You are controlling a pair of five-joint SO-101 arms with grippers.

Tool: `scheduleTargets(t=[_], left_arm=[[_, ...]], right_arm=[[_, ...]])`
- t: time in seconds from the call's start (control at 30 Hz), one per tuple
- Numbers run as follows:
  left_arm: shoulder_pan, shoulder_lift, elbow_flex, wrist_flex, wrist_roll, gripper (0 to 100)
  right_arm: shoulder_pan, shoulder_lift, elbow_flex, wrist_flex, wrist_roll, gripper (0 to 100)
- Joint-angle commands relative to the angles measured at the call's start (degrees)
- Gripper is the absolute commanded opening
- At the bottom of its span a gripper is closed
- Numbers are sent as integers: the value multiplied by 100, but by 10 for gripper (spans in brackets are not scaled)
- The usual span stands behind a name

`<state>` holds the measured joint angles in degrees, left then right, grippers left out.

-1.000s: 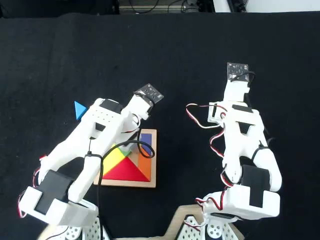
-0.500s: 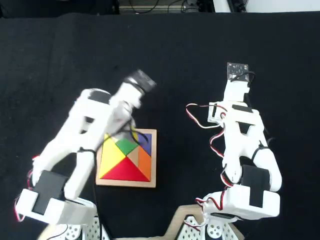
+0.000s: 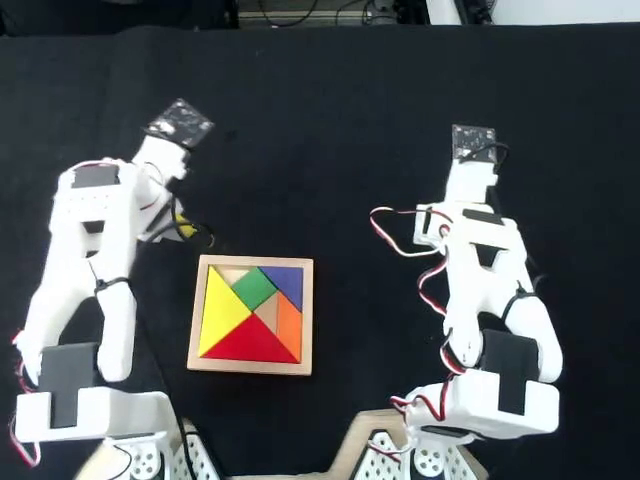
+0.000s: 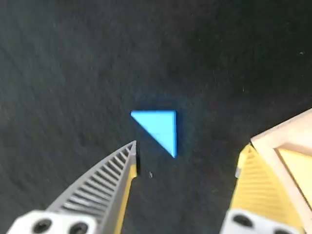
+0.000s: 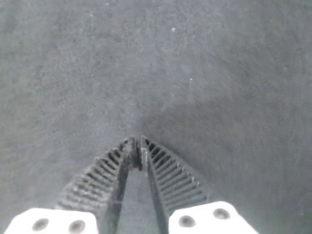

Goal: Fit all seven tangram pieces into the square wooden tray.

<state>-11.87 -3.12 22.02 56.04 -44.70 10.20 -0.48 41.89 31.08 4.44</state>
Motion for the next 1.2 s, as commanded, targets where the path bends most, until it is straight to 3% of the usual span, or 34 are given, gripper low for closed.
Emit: scheduleTargets(t=[0.0, 0.07, 0.13, 0.37, 0.7, 0.97, 1.17], left_arm=[[-409, 35, -400, 202, 1837, 321], [-549, 308, -400, 193, 3200, 321], [-523, 615, -453, 185, 4097, 321], [-312, 1468, -514, -747, 5231, 320], [-303, 1679, -690, -1248, 5257, 320], [-321, 1890, -716, -1266, 4580, 320], [-365, 2426, -1560, -484, 4501, 320]], right_arm=[[-105, -180, -251, -105, 0, 11], [-105, -180, -251, -105, 0, 11], [-105, -180, -251, -105, 0, 11], [-105, -180, -171, -220, 0, 11], [-105, -180, -189, -220, 0, 11], [-105, -180, -189, -220, 0, 11], [-105, -180, -180, -220, 0, 11]])
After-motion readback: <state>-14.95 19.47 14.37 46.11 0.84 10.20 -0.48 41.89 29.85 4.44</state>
